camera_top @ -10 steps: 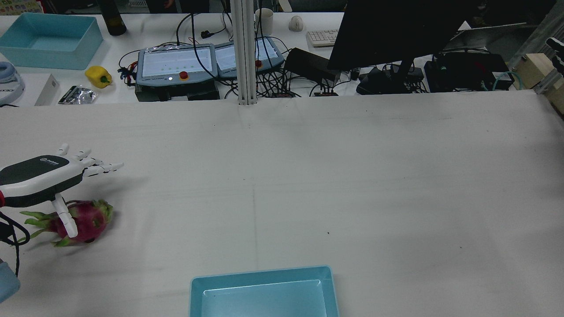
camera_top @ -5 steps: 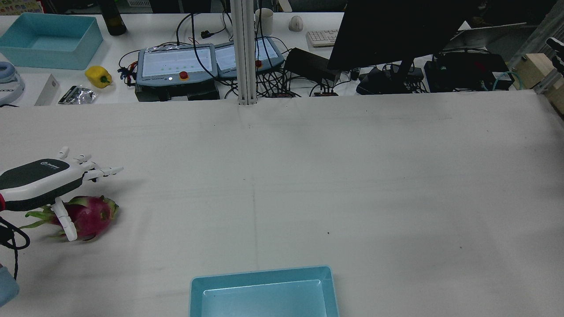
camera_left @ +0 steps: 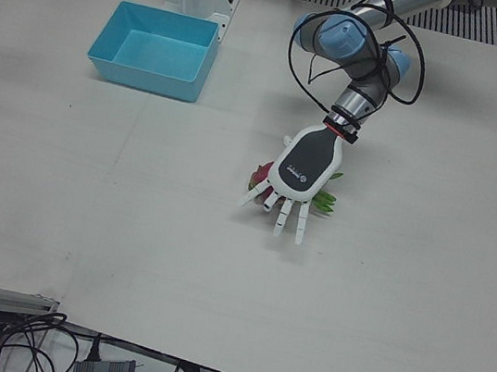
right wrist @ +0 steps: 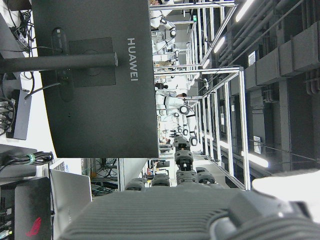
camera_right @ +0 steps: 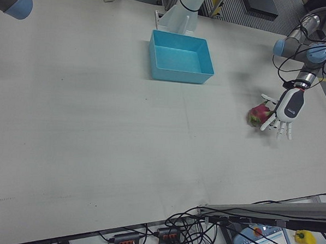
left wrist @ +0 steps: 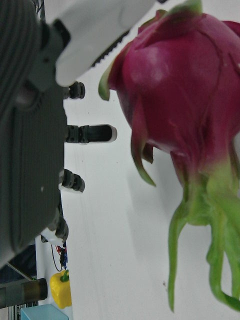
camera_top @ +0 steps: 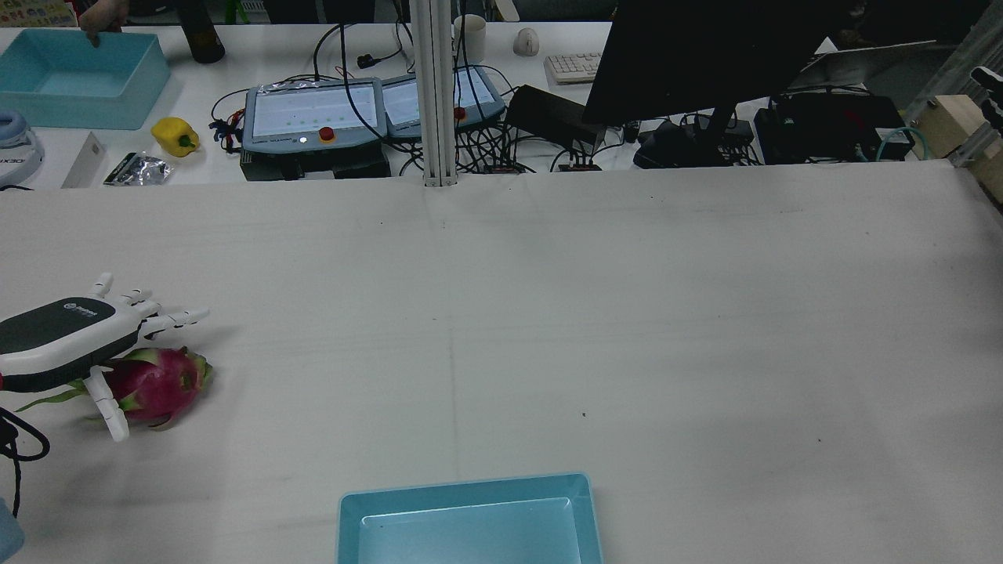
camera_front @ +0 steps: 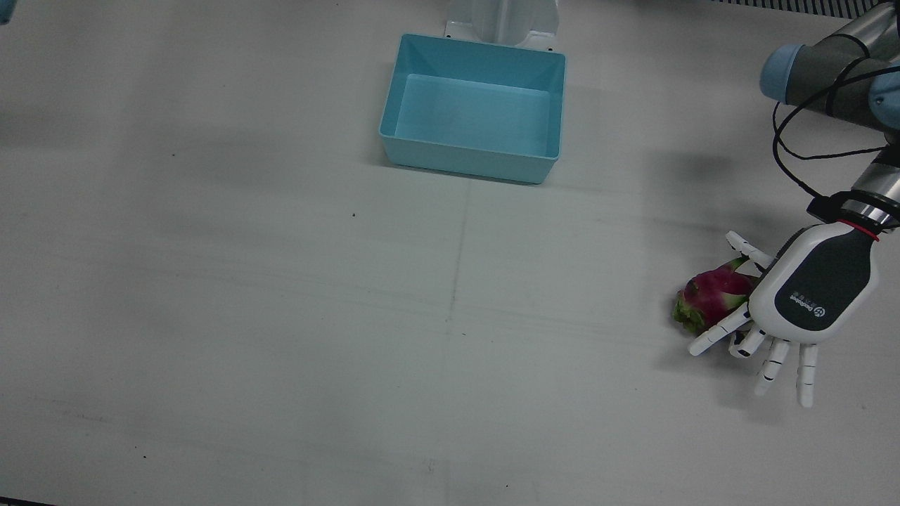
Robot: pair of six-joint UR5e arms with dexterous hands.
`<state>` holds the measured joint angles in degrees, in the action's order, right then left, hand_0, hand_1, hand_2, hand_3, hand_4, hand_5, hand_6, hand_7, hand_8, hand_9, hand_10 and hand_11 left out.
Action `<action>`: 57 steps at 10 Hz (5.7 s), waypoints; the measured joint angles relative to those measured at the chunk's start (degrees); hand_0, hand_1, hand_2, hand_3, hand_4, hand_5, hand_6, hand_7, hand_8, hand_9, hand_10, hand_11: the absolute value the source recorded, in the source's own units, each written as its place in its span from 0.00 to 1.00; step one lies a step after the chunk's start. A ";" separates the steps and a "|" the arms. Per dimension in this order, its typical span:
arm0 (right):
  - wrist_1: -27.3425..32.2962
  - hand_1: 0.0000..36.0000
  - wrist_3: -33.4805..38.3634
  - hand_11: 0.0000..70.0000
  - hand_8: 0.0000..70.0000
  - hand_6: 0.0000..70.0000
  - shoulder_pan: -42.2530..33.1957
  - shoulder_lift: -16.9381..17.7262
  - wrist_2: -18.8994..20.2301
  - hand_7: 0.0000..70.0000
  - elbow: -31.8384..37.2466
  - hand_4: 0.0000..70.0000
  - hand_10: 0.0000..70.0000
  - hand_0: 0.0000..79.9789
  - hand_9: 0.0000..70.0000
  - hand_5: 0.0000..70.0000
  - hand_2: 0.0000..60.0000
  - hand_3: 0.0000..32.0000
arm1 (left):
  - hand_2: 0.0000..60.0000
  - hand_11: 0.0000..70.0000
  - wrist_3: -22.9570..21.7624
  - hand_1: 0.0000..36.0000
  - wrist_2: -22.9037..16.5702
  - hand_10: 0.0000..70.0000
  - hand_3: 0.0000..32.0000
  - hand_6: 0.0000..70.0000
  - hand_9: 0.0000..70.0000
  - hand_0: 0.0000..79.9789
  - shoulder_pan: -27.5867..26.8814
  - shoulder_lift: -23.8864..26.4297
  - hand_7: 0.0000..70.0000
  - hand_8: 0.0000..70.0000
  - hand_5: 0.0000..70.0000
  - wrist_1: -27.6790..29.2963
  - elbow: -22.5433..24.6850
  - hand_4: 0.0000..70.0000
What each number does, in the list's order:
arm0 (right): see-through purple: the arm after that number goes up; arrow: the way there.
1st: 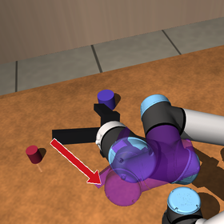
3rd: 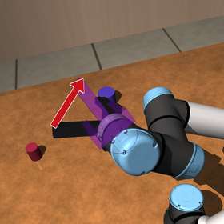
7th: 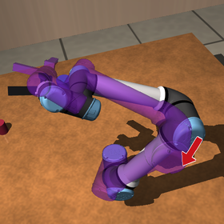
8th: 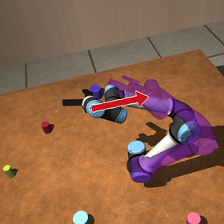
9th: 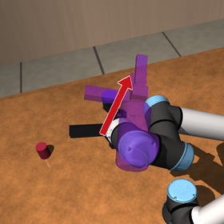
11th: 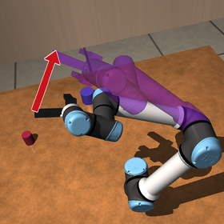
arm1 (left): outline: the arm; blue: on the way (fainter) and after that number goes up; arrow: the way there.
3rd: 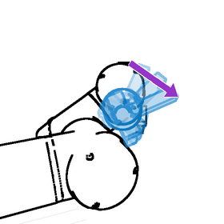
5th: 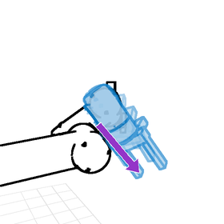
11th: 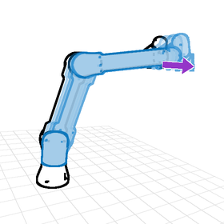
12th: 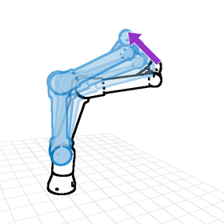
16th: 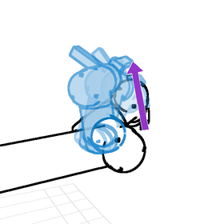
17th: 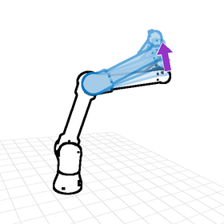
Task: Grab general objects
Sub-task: 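Close the left hand fingers to grasp the dragon fruit, then lift the dragon fruit and carry it toward the light-blue tray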
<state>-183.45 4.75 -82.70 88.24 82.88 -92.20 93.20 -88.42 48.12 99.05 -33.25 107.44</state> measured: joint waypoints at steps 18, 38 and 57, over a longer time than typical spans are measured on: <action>0.02 0.00 0.00 0.00 0.00 0.00 0.00 0.00 0.00 0.00 0.01 0.00 0.00 0.00 0.00 0.00 0.00 0.00 | 0.00 1.00 3.62 0.00 3.53 0.76 0.00 1.00 0.69 0.20 -1.83 -0.70 1.00 0.59 0.15 4.19 -4.21 1.00; -0.07 0.00 0.00 0.00 0.00 0.00 -0.02 0.00 0.00 0.00 0.00 0.00 0.00 0.00 0.00 0.00 0.00 0.00 | 0.00 1.00 -9.53 0.00 -1.52 1.00 0.00 1.00 1.00 0.13 -1.55 -0.15 1.00 1.00 0.48 2.42 6.13 1.00; -0.07 0.00 0.00 0.00 0.00 0.00 0.00 0.00 0.00 0.00 -0.01 0.00 0.00 0.00 0.00 0.00 0.00 0.00 | 0.00 1.00 -24.81 0.00 -13.31 1.00 0.00 1.00 1.00 0.22 -8.57 3.12 1.00 1.00 0.43 -3.08 23.76 1.00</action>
<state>-183.52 4.75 -82.71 88.24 82.88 -92.21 68.39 -101.73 39.55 102.17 -36.33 131.21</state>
